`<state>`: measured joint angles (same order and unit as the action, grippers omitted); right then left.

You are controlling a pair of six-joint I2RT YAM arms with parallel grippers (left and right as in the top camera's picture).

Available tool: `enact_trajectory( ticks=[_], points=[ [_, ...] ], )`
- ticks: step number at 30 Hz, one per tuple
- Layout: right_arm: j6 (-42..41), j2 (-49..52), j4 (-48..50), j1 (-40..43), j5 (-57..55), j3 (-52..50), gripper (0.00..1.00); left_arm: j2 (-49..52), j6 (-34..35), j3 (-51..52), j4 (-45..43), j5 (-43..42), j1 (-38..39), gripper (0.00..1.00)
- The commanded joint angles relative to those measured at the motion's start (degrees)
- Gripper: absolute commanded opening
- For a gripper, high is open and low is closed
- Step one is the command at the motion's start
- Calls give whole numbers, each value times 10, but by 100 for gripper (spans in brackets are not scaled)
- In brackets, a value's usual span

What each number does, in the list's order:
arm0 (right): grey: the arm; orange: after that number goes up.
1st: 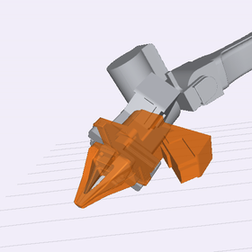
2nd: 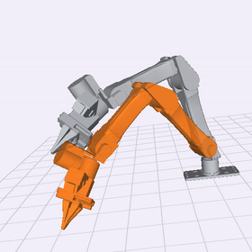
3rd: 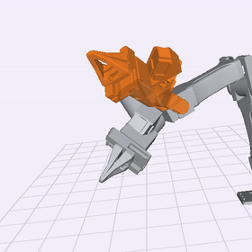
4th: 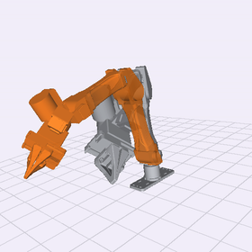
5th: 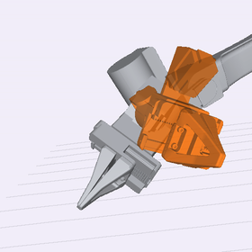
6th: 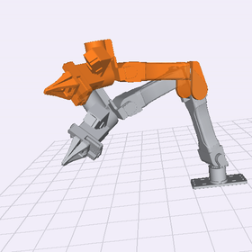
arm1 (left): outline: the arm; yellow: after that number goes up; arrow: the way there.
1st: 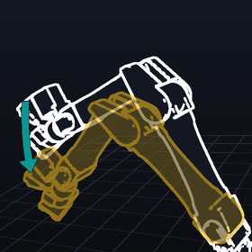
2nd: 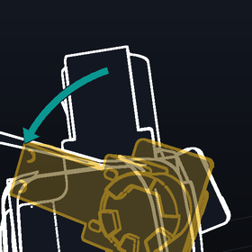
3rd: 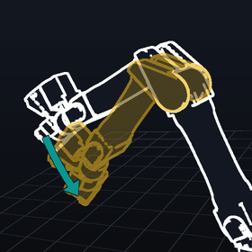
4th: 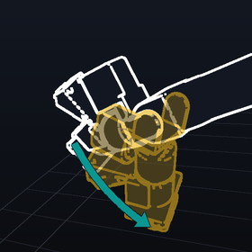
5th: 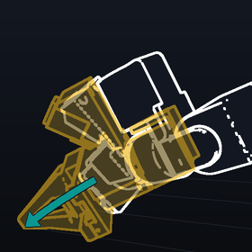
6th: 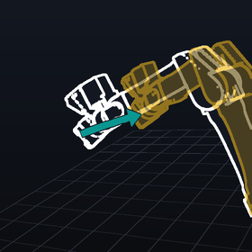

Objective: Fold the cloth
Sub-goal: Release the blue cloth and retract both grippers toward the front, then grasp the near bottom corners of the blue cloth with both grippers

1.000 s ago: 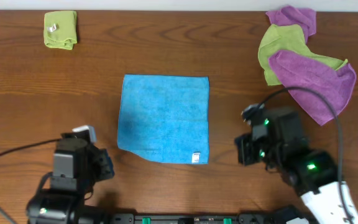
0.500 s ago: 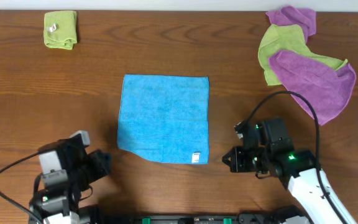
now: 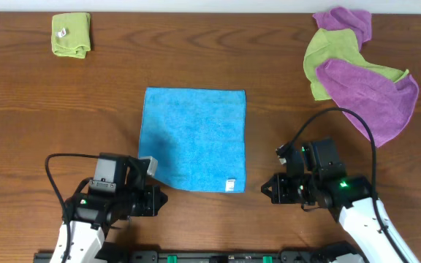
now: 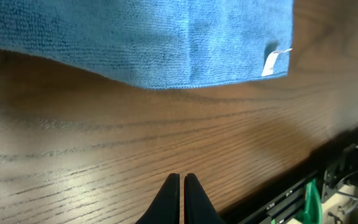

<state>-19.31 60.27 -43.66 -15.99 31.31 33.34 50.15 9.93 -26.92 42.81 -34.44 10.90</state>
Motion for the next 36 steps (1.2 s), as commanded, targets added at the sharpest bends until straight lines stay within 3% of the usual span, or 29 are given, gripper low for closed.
enact_trajectory(
  ticks=[1,4,8,12,13,21,28,32,36],
  points=[
    [0,0,0,-3,4,-2,2,0,14,-30,9,21,16,6],
    [-1,0,-1,-3,7,-2,2,-1,13,-39,11,29,31,11],
    [-4,0,-9,-3,14,-2,2,-1,47,-39,7,32,22,34],
    [4,0,-9,-3,21,-2,31,-1,53,-39,11,40,-25,54],
    [12,0,-9,-5,27,-2,34,-1,47,-40,14,40,-34,57],
    [51,2,8,-16,21,-4,40,0,16,-40,45,127,-131,60],
    [90,51,58,-16,36,-5,40,13,-4,-40,-14,137,-167,63],
    [101,88,90,-16,53,-5,36,58,-7,-40,-61,136,-167,63],
    [114,93,99,-16,56,-5,39,103,-7,-40,-125,114,-167,63]
  ],
)
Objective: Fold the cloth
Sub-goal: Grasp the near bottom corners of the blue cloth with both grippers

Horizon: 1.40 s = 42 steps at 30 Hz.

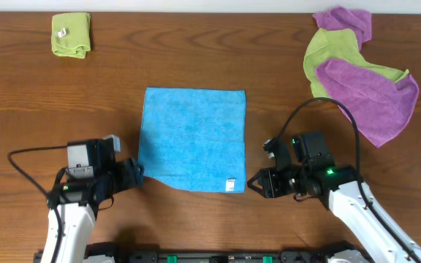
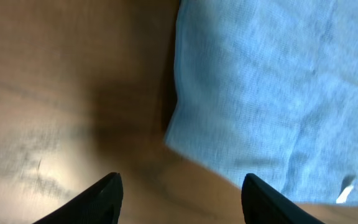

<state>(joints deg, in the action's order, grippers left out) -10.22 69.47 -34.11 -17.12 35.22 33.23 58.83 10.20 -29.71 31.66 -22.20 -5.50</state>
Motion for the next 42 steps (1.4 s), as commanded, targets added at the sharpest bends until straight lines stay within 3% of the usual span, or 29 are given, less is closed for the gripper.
enact_trajectory(
  ticks=[1,3,11,25,32,37,42],
  points=[
    [26,1,3,-4,17,-3,40,28,-10,-12,-31,-10,-3,64],
    [27,1,3,-4,17,-3,40,54,-10,-12,-60,-19,-3,68],
    [37,1,12,11,21,-3,48,156,-9,-12,-125,-79,-4,64],
    [63,1,18,51,57,-3,48,218,-4,-12,-190,-140,-39,63],
    [62,1,17,51,68,-3,49,289,-10,-11,-219,-210,-39,61],
    [62,1,17,51,68,-3,49,311,-12,-11,-215,-259,-39,60],
    [62,1,18,51,68,-3,49,311,-34,-12,-142,-269,-39,59]
  ],
)
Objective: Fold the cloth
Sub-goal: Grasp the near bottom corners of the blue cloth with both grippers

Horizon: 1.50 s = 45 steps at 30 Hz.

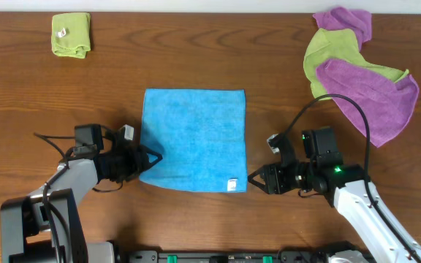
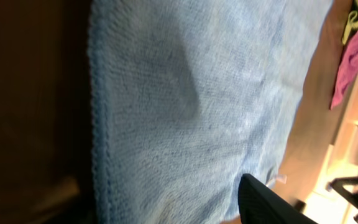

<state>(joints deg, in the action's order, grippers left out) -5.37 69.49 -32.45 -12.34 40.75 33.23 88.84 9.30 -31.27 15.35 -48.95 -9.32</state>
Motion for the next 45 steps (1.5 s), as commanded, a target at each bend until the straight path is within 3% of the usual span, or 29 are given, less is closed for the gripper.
enact_trajectory(
  ticks=[1,14,22,29,35,45],
  points=[
    [14,0,1,3,13,-3,49,10,-39,4,42,-1,-1,57],
    [16,10,-5,3,-30,-3,47,10,-76,4,119,53,-1,52],
    [16,32,-8,3,-30,-3,46,10,-79,4,137,89,-1,41],
    [16,68,-21,3,-14,-3,45,10,-79,4,138,89,-1,6],
    [16,84,-49,3,-11,-3,45,10,-78,4,138,89,-1,6],
    [16,99,-31,-11,-65,-18,55,10,-67,4,131,84,-1,6]
  ],
)
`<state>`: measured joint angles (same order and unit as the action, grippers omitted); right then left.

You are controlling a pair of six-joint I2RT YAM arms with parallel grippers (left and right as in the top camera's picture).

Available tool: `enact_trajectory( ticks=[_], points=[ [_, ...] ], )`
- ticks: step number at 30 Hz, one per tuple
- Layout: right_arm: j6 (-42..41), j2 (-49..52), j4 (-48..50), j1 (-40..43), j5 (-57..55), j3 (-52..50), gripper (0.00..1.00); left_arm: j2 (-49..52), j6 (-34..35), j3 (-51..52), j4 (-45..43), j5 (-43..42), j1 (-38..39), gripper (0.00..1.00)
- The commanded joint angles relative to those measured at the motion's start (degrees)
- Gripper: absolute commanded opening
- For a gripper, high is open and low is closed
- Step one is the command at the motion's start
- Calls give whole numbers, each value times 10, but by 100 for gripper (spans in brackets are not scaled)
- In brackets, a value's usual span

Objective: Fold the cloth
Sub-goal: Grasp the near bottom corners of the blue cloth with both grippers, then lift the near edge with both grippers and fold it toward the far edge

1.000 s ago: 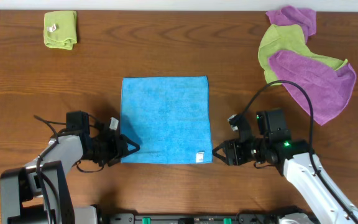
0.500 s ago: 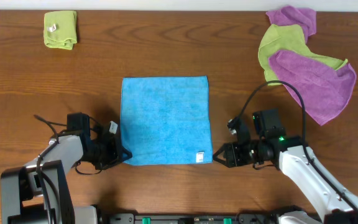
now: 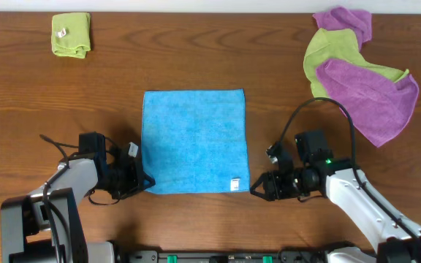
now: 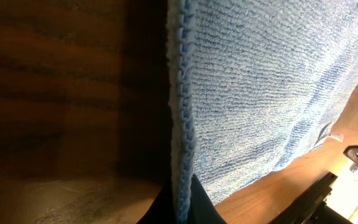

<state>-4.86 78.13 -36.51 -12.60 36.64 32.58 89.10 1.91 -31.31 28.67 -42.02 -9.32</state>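
Note:
The blue cloth (image 3: 194, 140) lies spread flat in the middle of the table, with a white tag (image 3: 234, 183) near its near-right corner. My left gripper (image 3: 140, 183) is at the near-left corner. In the left wrist view its fingers (image 4: 199, 205) are shut on the cloth's hemmed left edge (image 4: 180, 124), which runs up between them. My right gripper (image 3: 257, 188) is low on the table just right of the near-right corner. Whether it is open or touching the cloth does not show from above.
A folded green cloth (image 3: 71, 34) lies at the far left. A pile of purple and green cloths (image 3: 357, 69) is at the far right. The table's front edge with its black rail (image 3: 210, 257) is close behind both arms.
My left gripper, then open against the cloth's left edge, is now nearer the front, shut on the near-left corner. The near edge now lies straight. The right gripper sits slightly lower.
At first my left gripper was shut near the front edge, below the cloth. Then it stood open to the left of the cloth, then open against the left edge. Now it is shut on the near-left corner. The right gripper came in beside the near-right corner.

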Motion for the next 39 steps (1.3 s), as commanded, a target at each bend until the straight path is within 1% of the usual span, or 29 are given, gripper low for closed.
enact_trajectory(
  ticks=[1,5,8,10,11,14,19,24,28,30,32,33,34,36,39],
  points=[
    [11,19,34,-8,-24,-13,56,8,7,4,-2,15,-1,6],
    [-9,49,121,-8,-16,-13,60,8,9,4,-2,15,-1,6],
    [-9,105,151,-8,19,-13,59,8,9,4,-2,15,-1,6],
    [-8,143,150,-10,40,-13,58,8,11,4,-1,15,-1,6],
    [-8,156,149,-11,44,-13,57,8,12,4,-1,15,-1,6],
    [-9,184,149,-22,53,-13,56,8,14,4,-2,15,-1,6],
    [-10,189,137,-36,46,-13,51,8,15,4,-2,15,-1,6],
    [-37,189,140,-36,1,-12,47,8,16,4,-2,15,-1,6],
    [-64,189,162,-36,-23,-12,44,8,20,4,-2,15,-1,6],
    [-76,189,174,-36,-23,-12,40,8,20,4,-2,15,-1,6],
    [-84,189,178,-36,-24,-12,31,8,22,4,-2,15,-1,6],
    [-84,189,179,-36,-24,-12,21,8,24,4,-2,15,-1,6],
    [-84,189,179,-36,-24,-12,14,8,24,4,-2,15,-1,6],
    [-84,189,179,-36,-24,-12,2,8,24,4,-2,15,-1,6],
    [-84,189,179,-36,-23,-10,1,8,30,4,-3,10,-1,6]
  ],
)
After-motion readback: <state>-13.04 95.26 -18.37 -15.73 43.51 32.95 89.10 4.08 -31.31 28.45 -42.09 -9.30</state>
